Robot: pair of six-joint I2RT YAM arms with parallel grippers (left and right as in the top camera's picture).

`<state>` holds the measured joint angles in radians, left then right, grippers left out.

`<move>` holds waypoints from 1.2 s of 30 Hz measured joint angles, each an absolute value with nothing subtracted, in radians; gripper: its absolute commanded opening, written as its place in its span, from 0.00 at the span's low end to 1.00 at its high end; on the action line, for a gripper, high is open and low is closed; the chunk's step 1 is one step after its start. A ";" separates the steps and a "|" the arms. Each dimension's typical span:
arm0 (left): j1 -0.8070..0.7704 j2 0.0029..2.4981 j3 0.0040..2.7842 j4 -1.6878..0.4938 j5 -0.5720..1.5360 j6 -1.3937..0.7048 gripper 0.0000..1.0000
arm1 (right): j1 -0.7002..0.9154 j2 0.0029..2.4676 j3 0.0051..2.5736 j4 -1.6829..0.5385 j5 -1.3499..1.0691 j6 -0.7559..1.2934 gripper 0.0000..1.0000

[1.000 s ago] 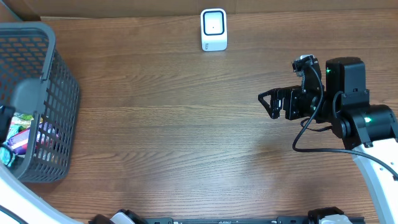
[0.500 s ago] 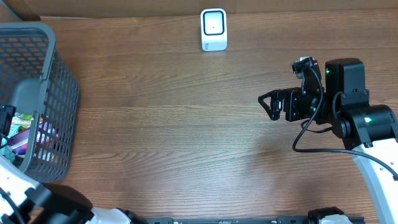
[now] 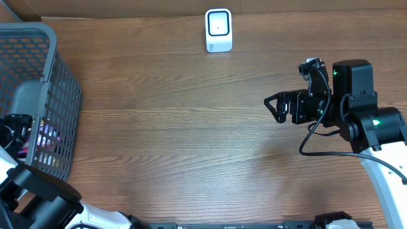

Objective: Scan the item barcode
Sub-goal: 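Grasp the purple packaged box in the basket with the left gripper, then carry the purple box to the white scanner with the left gripper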

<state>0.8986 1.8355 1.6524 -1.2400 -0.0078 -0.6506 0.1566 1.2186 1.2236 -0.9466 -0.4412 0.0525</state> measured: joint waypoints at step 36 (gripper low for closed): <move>0.627 1.754 2.420 -1.573 0.054 -0.459 0.04 | 0.157 1.263 1.224 -0.935 -0.441 0.052 1.00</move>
<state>0.6266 1.7538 2.4203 -1.5726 0.0540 -0.4595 0.1566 1.2633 1.2236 -0.9348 -0.4412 0.0525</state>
